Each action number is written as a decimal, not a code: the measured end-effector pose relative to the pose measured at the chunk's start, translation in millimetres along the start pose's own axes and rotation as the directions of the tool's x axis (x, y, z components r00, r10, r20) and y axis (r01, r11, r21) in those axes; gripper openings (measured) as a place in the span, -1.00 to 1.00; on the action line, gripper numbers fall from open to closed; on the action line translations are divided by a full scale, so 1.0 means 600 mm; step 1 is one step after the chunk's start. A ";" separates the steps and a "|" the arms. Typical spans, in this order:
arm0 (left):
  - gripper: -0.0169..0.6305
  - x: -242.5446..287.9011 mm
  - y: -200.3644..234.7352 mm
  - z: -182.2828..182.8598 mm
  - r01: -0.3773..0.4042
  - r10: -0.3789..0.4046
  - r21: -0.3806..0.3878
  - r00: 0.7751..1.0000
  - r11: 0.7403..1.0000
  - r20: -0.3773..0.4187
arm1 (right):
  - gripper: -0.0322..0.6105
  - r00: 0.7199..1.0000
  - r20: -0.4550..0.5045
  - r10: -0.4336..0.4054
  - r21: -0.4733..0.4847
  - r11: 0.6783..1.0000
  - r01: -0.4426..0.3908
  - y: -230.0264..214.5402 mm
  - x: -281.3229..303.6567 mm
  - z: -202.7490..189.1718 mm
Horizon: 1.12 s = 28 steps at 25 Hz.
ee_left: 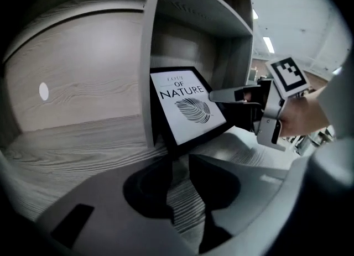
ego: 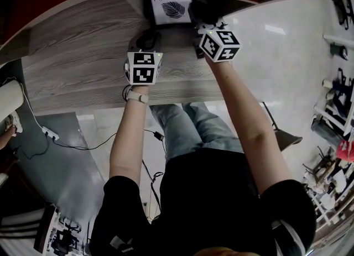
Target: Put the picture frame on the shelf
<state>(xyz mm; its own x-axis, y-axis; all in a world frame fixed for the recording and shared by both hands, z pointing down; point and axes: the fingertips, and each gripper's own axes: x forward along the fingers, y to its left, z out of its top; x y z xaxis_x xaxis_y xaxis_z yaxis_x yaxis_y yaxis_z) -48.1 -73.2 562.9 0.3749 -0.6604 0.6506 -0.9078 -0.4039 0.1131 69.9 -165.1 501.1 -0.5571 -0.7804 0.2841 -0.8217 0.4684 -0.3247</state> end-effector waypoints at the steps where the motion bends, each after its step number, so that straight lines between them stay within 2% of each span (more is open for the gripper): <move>1: -0.64 0.005 0.001 -0.005 -0.012 0.012 0.001 1.000 1.000 -0.028 | -0.63 1.000 -0.002 -0.001 0.002 1.000 0.001 0.000 0.000 -0.001; 6: -0.74 0.016 0.012 -0.009 -0.039 0.037 -0.034 0.997 0.999 -0.069 | -0.63 1.000 -0.013 0.000 -0.005 1.000 0.000 0.000 0.001 0.000; 13: -0.76 0.030 0.026 0.000 -0.063 0.060 -0.019 0.992 0.998 -0.115 | -0.63 1.000 -0.027 -0.006 -0.022 1.000 0.005 -0.004 0.010 0.002; 24: -0.78 0.050 0.044 0.020 -0.083 0.071 -0.104 0.992 0.991 -0.108 | -0.64 0.997 -0.072 -0.035 -0.080 0.996 0.029 -0.014 0.026 0.009; 28: -0.79 0.050 0.046 0.023 -0.092 0.081 -0.112 0.992 0.989 -0.099 | -0.43 0.990 -0.118 -0.075 -0.084 0.994 0.065 -0.013 0.017 -0.003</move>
<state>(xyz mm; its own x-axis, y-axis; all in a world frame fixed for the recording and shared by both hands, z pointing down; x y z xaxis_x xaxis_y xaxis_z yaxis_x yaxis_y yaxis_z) -59.4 -112.8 575.2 0.2800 -0.6252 0.7285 -0.9537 -0.2680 0.1365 70.4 -175.7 508.0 -0.5045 -0.7590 0.4116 -0.8633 0.4498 -0.2288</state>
